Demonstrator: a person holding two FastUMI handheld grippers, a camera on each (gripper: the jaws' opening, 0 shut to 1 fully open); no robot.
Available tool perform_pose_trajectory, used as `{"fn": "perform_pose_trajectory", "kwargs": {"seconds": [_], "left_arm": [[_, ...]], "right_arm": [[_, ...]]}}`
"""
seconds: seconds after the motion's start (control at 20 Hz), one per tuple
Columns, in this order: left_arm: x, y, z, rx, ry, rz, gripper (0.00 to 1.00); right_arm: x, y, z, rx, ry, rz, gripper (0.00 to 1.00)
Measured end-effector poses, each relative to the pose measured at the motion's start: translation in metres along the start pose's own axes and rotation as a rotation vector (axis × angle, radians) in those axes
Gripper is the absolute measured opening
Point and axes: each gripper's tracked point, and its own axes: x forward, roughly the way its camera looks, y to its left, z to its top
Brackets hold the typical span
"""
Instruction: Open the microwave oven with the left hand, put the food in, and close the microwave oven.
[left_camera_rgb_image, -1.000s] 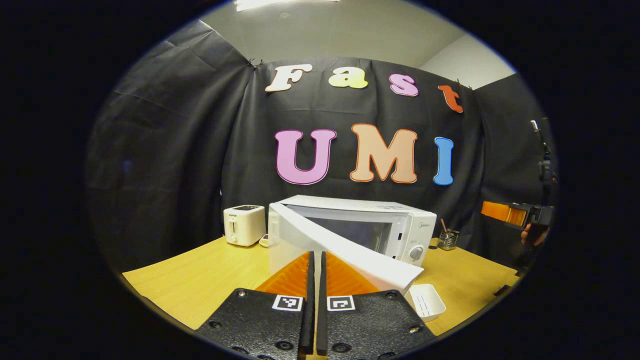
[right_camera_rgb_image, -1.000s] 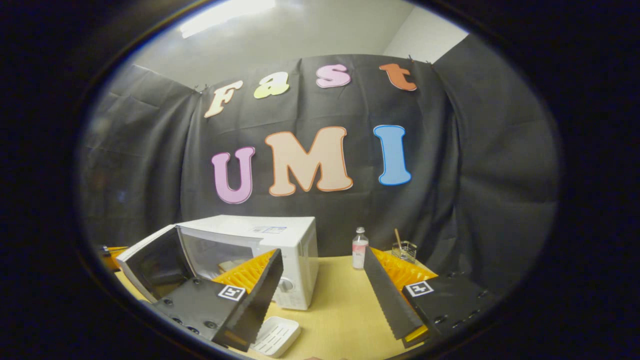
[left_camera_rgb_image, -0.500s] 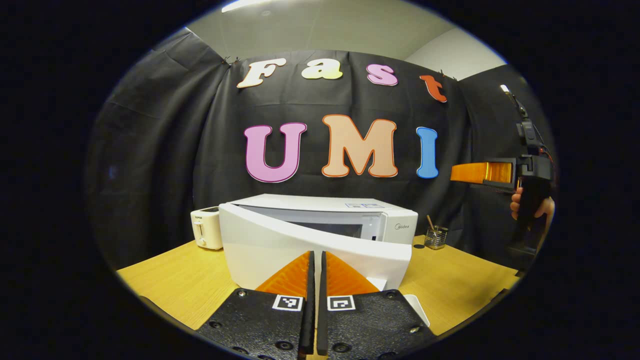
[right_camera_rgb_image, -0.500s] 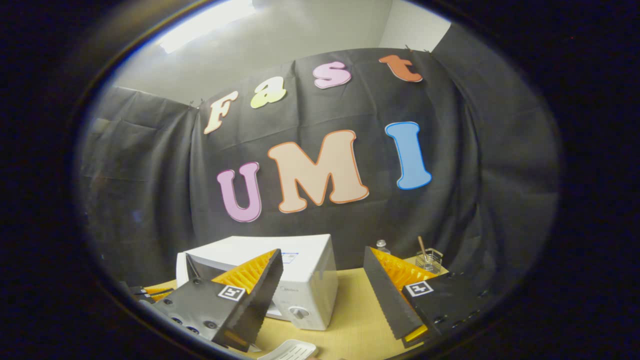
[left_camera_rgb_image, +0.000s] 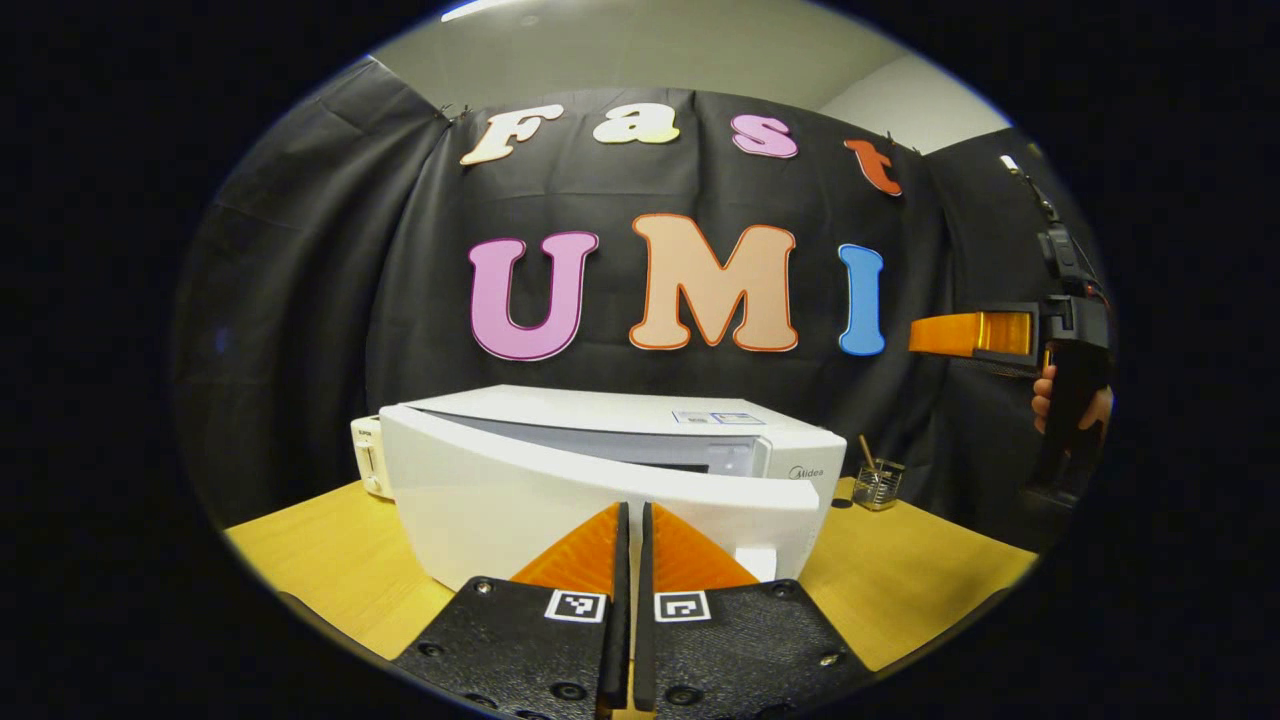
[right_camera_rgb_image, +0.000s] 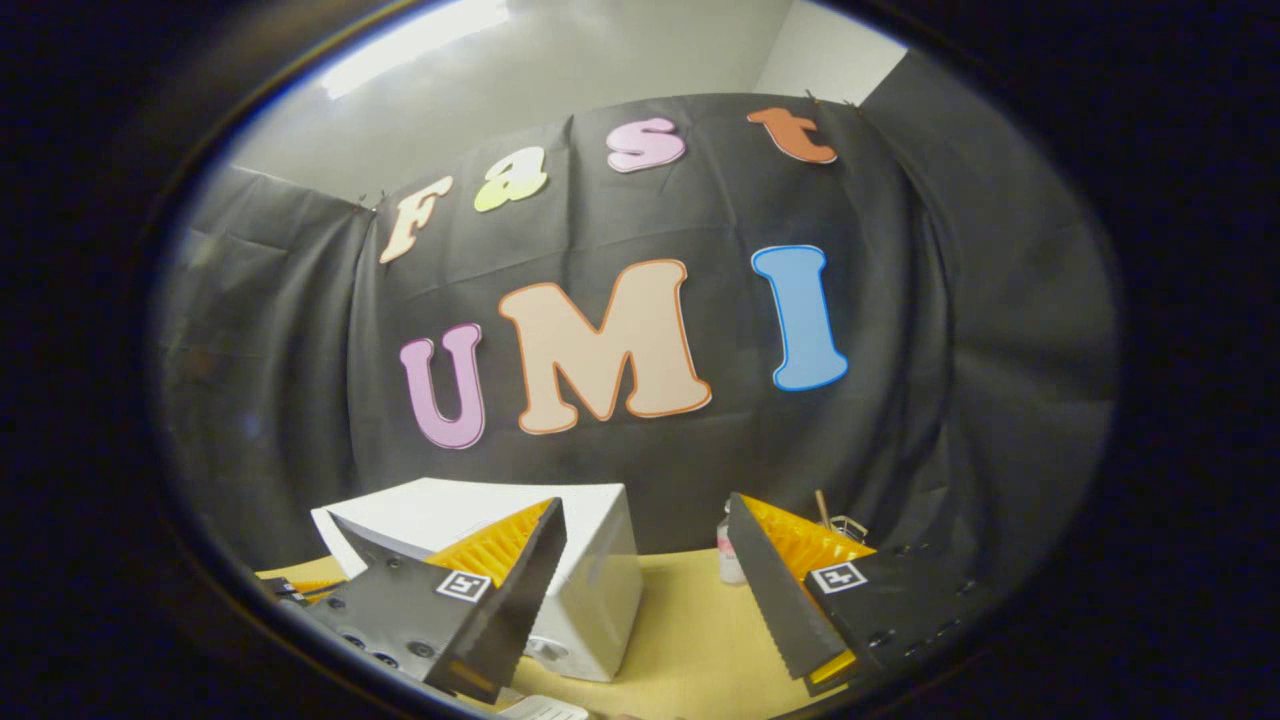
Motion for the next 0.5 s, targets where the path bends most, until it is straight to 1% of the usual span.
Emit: {"fn": "perform_pose_trajectory", "kwargs": {"seconds": [0.05, 0.2, 0.35, 0.4, 0.45, 0.5], "left_arm": [[0.006, -0.003, -0.005, -0.009, 0.011, -0.004, 0.04], [0.02, -0.008, -0.014, -0.002, 0.033, -0.002, 0.04], [0.033, -0.015, -0.01, 0.01, 0.014, -0.002, 0.04], [0.037, -0.016, -0.01, 0.015, 0.008, 0.001, 0.04], [0.041, -0.018, -0.01, 0.02, 0.006, 0.003, 0.04], [0.046, -0.021, -0.009, 0.024, 0.006, 0.006, 0.04]], "right_arm": [[0.003, -0.002, -0.003, 0.001, 0.0, 0.004, 0.99], [0.005, -0.002, -0.002, 0.003, 0.0, 0.02, 0.99], [0.012, -0.001, 0.003, 0.023, -0.02, 0.034, 0.99], [0.014, -0.002, 0.002, 0.022, -0.016, 0.036, 0.91], [0.017, -0.003, -0.001, 0.018, -0.01, 0.036, 0.99], [0.018, -0.003, -0.002, 0.013, -0.007, 0.038, 0.99]]}}
